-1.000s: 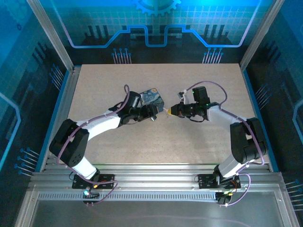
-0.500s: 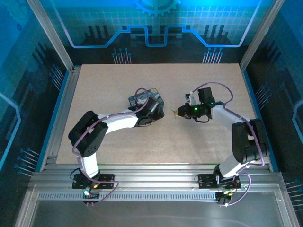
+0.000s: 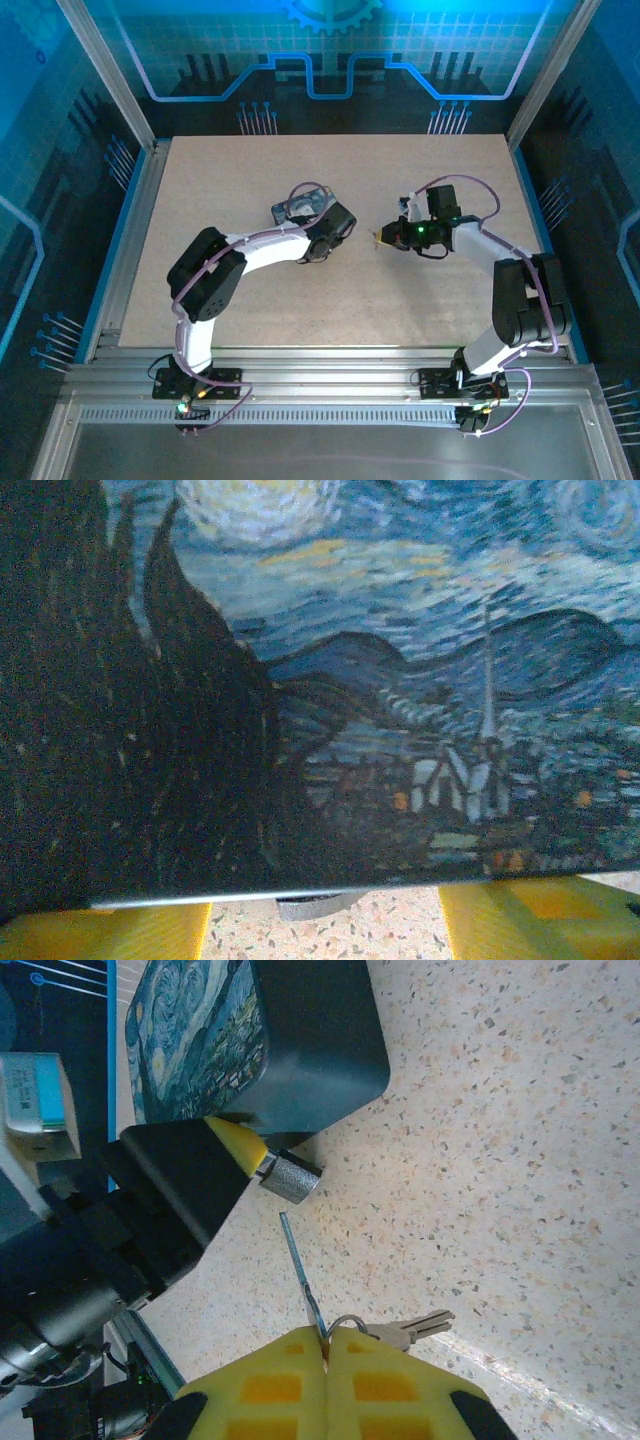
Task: Unlock the padlock with the key
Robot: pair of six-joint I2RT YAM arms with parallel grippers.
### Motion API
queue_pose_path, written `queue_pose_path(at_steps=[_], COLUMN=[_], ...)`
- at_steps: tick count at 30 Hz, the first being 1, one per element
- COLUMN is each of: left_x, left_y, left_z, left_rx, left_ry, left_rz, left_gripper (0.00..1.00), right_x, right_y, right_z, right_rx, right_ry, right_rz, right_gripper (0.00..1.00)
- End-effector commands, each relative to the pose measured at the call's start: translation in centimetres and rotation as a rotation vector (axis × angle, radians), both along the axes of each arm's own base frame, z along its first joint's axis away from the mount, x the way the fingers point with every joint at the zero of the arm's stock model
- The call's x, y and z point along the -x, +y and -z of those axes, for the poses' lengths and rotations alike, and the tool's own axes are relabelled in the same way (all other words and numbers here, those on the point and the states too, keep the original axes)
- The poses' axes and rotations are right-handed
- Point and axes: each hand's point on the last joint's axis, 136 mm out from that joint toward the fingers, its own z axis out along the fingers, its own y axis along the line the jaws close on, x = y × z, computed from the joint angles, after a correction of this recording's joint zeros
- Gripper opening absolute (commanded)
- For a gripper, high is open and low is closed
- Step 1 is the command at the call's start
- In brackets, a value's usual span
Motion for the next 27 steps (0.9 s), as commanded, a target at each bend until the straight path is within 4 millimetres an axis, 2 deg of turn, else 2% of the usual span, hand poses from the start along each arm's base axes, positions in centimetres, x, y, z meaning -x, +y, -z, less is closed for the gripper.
queue_pose_path(at_steps=[1, 7, 18, 21, 22, 24, 27], left_x=[0.1, -0.6, -0.5, -0.5, -0.6, -0.7, -0.4], left_y=[0.4, 0.0, 0.0, 0.2, 0.2, 0.1, 0.0], left_z=[1.0, 1.7, 2.8, 2.5, 2.4, 1.9, 0.9], left_rx=[-0.047, -0.057, -0.069, -0.070, -0.064, -0.042, 0.011], left_ry=[0.028, 0.040, 0.080, 0.087, 0.088, 0.095, 0.113], left_rz=[-0.024, -0.020, 0.002, 0.025, 0.037, 0.058, 0.091], left_gripper=[0.59, 0.51, 0.27, 0.18, 0.13, 0.06, 0.00], right_x=[-0.1, -0.1, 0.6, 0.9, 1.7, 2.3, 3.1], right_y=[-0.1, 0.0, 0.5, 0.7, 0.8, 1.1, 1.5], right_z=[-0.3, -0.5, -0.5, -0.7, 0.1, 0.5, 0.8], right_rx=[-0.024, -0.039, -0.056, -0.054, -0.046, -0.038, -0.029], right_ry=[-0.014, -0.014, -0.007, -0.018, 0.003, 0.009, 0.014], right_rz=[-0.011, -0.012, -0.031, -0.038, -0.044, -0.055, -0.072], right_gripper=[0.00, 0.00, 0.00, 0.00, 0.00, 0.00, 0.00])
